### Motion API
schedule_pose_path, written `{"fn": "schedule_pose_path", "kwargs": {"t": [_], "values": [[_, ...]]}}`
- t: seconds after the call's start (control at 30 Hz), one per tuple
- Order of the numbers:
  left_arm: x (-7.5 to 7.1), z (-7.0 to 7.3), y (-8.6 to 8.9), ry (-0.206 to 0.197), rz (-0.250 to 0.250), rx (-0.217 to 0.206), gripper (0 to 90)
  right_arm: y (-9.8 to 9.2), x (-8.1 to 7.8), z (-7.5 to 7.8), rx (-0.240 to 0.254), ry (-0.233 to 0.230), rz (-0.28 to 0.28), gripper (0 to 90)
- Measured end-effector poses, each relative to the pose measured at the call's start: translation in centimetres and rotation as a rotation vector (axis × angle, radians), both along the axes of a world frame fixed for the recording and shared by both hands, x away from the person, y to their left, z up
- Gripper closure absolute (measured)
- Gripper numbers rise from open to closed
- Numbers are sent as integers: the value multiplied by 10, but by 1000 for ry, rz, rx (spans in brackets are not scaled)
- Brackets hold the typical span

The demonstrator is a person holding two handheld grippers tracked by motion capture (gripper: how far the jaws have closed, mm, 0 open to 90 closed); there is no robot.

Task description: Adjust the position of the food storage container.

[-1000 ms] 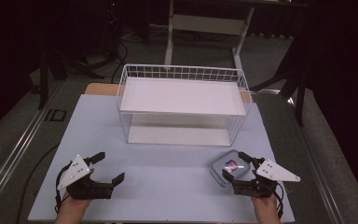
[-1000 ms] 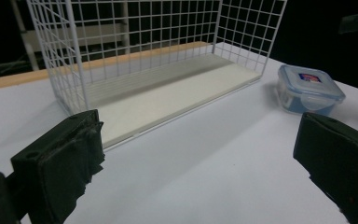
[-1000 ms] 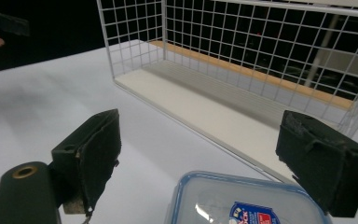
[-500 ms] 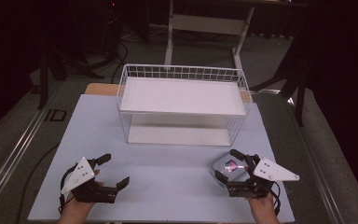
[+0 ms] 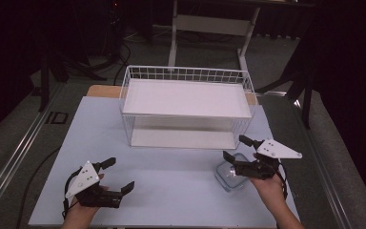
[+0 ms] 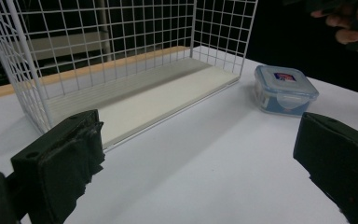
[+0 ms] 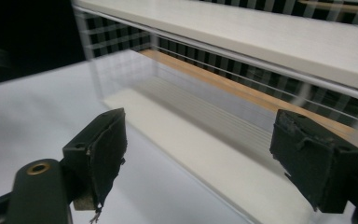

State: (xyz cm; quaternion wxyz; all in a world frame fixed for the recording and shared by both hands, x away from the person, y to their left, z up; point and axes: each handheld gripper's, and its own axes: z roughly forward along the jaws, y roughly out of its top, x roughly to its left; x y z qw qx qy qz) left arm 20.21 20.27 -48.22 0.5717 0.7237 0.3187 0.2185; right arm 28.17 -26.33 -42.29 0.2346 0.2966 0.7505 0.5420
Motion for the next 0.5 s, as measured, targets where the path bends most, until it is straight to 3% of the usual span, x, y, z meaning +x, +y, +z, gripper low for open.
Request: {"fn": "schedule_pose_path", "kwargs": {"t": [0.03, 0.13, 0.27, 0.37, 0.5], "values": [[0, 0, 0, -1, 0, -2, 24, -5, 7, -5, -16, 3, -22, 230], [0, 0, 0, -1, 0, -5, 24, -10, 14, -11, -31, 16, -48, 237], [0, 0, -1, 1, -5, -2, 24, -22, 25, -20, -50, 38, -82, 379], [0, -1, -2, 0, -9, 4, 24, -30, 30, -27, -113, 34, -126, 547], [0, -1, -3, -1, -13, 6, 24, -42, 36, -37, -140, 70, -147, 753]]}}
